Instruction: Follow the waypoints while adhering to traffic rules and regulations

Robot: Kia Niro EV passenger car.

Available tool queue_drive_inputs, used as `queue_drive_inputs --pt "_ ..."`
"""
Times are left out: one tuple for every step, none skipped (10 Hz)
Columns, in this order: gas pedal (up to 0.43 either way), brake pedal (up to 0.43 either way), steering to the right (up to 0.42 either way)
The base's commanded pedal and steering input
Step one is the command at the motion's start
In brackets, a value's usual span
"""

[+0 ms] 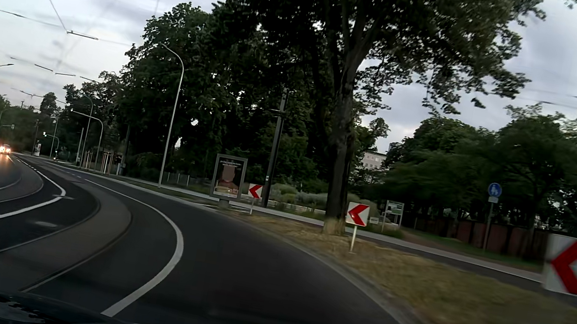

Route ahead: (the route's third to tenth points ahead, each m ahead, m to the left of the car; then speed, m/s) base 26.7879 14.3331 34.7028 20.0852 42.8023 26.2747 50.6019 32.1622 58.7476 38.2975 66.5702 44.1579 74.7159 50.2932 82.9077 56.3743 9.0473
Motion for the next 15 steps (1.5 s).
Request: queue_drive_inputs --pt "0.000 0.000 -0.065" --pt "0.000 0.000 -0.076" --pt "0.000 0.000 -0.087" --pt "0.000 0.000 -0.096" --pt "0.020 0.000 -0.104" --pt "0.028 0.000 -0.111" --pt "0.047 0.000 -0.122" --pt "0.059 0.000 -0.129" --pt "0.087 0.000 -0.135" --pt "0.087 0.000 -0.135" --pt "0.098 0.000 -0.135" --pt "0.118 0.000 -0.135" --pt "0.118 0.000 -0.135" --pt "0.130 0.000 -0.135" --pt "0.130 0.000 -0.135"
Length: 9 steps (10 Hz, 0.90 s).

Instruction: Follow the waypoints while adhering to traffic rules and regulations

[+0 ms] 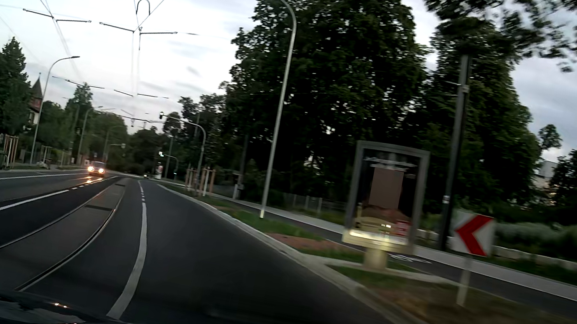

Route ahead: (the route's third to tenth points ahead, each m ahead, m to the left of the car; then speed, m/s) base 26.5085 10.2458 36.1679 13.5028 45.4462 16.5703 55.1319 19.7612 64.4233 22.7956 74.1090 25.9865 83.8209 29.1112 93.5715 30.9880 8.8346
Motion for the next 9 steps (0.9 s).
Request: queue_drive_inputs --pt "0.130 0.000 -0.135" --pt "0.130 0.000 -0.134" --pt "0.130 0.000 -0.131" --pt "0.130 0.000 -0.125" --pt "0.130 0.000 -0.118" --pt "0.130 0.000 -0.111" --pt "0.130 0.000 -0.104" --pt "0.138 0.000 -0.097" --pt "0.138 0.000 -0.092"
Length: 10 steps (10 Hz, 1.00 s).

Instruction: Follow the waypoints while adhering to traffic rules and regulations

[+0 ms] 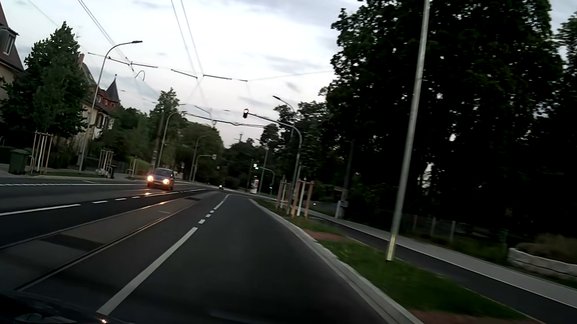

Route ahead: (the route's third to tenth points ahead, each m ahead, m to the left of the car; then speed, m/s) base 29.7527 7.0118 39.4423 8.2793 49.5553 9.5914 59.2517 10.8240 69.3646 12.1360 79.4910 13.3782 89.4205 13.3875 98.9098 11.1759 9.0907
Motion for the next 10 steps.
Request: queue_drive_inputs --pt "0.138 0.000 -0.084" --pt "0.138 0.000 -0.076" --pt "0.138 0.000 -0.067" --pt "0.138 0.000 -0.060" --pt "0.138 0.000 -0.051" --pt "0.150 0.000 -0.044" --pt "0.150 0.000 -0.035" --pt "0.150 0.000 -0.028" --pt "0.150 0.000 -0.017" --pt "0.150 0.000 -0.010"
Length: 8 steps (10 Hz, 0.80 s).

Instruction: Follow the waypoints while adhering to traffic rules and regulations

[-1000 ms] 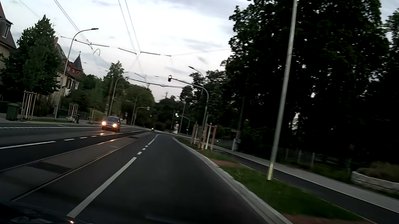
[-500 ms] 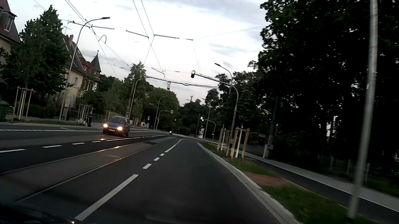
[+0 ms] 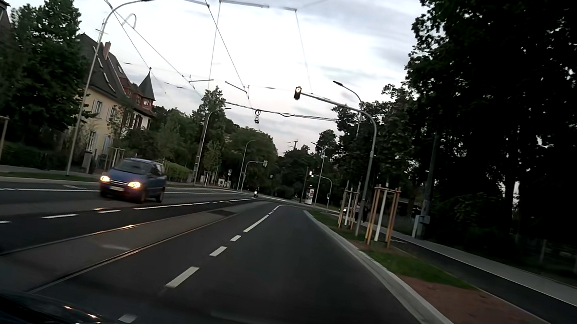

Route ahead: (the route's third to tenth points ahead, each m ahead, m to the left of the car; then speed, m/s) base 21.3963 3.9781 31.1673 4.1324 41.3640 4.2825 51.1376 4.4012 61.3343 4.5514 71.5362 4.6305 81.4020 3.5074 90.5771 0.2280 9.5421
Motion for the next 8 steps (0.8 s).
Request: queue_drive_inputs --pt "0.150 0.000 -0.009" --pt "0.150 0.000 -0.009" --pt "0.150 0.000 -0.006" --pt "0.150 0.000 -0.003" --pt "0.150 0.000 0.002" --pt "0.150 0.000 0.007" --pt "0.150 0.000 0.008" --pt "0.150 0.000 0.006"
